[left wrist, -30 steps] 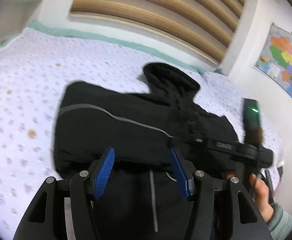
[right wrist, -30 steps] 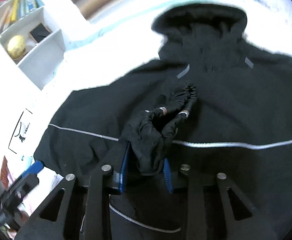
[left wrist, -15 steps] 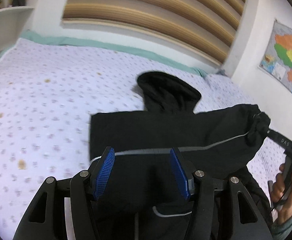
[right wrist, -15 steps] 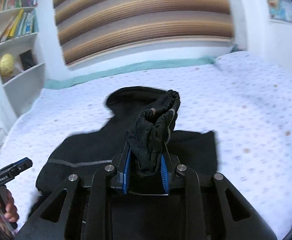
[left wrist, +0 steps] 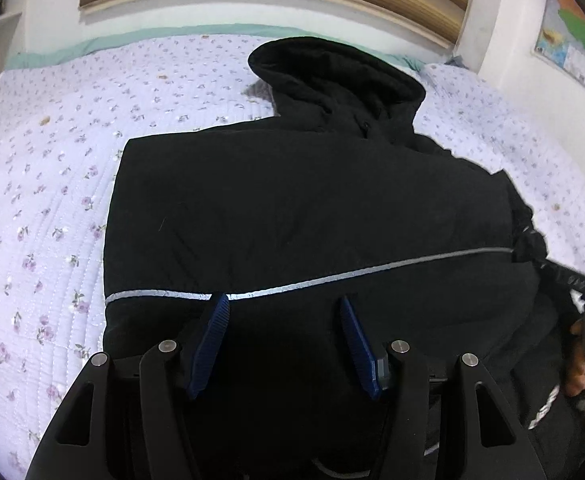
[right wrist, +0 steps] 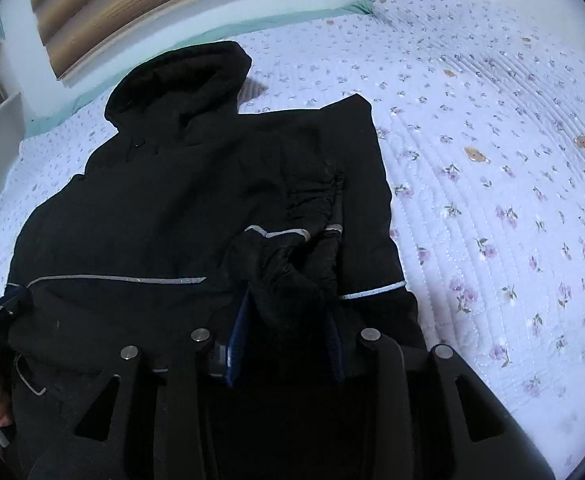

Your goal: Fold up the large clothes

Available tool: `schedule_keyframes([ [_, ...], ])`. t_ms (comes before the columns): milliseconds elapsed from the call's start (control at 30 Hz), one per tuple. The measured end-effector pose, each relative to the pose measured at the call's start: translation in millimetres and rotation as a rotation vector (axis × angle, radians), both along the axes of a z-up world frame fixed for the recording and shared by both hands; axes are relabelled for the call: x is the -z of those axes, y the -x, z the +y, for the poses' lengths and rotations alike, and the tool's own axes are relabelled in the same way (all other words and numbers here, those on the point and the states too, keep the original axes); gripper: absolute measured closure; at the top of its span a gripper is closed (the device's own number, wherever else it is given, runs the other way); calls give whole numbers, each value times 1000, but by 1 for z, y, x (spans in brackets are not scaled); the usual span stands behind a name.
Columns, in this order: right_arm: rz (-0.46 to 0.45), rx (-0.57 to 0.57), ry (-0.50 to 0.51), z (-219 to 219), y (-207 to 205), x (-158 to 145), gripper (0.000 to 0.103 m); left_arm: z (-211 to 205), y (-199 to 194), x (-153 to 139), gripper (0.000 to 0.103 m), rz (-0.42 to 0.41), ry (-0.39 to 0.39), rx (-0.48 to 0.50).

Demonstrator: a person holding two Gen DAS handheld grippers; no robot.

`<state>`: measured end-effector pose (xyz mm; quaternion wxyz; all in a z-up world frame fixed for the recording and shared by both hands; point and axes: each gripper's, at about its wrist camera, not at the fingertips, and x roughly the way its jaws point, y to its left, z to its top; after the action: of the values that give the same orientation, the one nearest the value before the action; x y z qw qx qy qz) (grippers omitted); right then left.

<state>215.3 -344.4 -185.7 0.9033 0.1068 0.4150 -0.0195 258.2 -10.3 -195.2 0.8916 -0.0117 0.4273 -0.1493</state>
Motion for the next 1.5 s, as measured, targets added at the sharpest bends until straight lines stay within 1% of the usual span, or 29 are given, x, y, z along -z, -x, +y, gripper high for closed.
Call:
schedule_keyframes([
  [67,13,-12,5,2,3,-1,65,1,2,-1,44,-4,-13,1],
  [133,26,-12,-24,-4,11,-6,61,5,7,-6,44,0,-5,5],
  [167,25,-10,-40,-7,15,-9,56,9,13,-12,44,8,4,8],
  [200,16,-7,-73,-11,26,-17,49,12,16,-17,44,11,15,8],
  [233,-1,3,-90,-15,35,-25,45,17,23,-26,44,11,46,6],
  [267,-21,16,-92,-17,43,-35,36,24,30,-37,44,7,97,5],
  [300,-43,26,-87,-17,49,-43,33,29,36,-48,44,0,142,2],
  [333,-73,28,-83,-16,53,-54,33,34,41,-60,44,-14,181,-5],
  [367,-100,21,-78,-12,54,-67,33,38,43,-72,43,-28,198,-18],
  [467,-105,-18,-24,13,37,-85,33,37,31,-89,41,-18,155,-39],
  [567,-105,-66,67,41,12,-81,33,34,3,-77,41,-5,90,-59],
  [600,-98,-69,134,52,-1,-72,33,36,-8,-67,41,14,78,-69],
  [667,-60,-52,239,62,-25,-50,33,39,-38,-31,42,98,77,-99],
  [700,-26,-47,277,64,-35,-35,34,39,-49,-12,42,120,56,-116],
  [733,13,-48,304,63,-45,-17,34,39,-50,-5,42,108,44,-116],
  [767,23,-61,300,60,-47,-3,32,36,-49,-3,41,72,24,-106],
  [800,9,-61,292,59,-46,1,32,33,-46,-4,41,55,5,-106],
  [867,-13,-56,293,58,-42,2,32,29,-40,-5,41,36,-23,-111],
  [933,-30,-59,298,58,-40,3,32,29,-39,-5,41,28,-25,-111],
  [1000,-42,-64,294,58,-38,3,31,30,-42,-5,41,51,-23,-116],
  [1067,-25,-64,297,58,-39,2,31,30,-50,-5,41,91,-30,-131],
  [1133,36,-72,307,60,-45,-1,31,27,-56,-11,41,150,-48,-143],
  [1200,121,-97,311,66,-49,-11,31,27,-57,-27,41,212,-42,-146],
  [1267,201,-131,286,63,-56,-27,31,33,-56,-54,41,241,29,-123],
  [1300,222,-145,252,60,-56,-39,32,36,-56,-69,41,234,48,-116],
  [1333,225,-150,207,55,-57,-54,32,38,-58,-93,41,203,50,-110],
  [1400,191,-127,151,44,-60,-88,32,40,-66,-124,41,160,46,-112],
  [1467,147,-84,130,35,-66,-117,33,44,-87,-155,41,134,99,-115],
  [1500,118,-53,97,28,-75,-137,35,44,-100,-167,41,131,134,-119],
])
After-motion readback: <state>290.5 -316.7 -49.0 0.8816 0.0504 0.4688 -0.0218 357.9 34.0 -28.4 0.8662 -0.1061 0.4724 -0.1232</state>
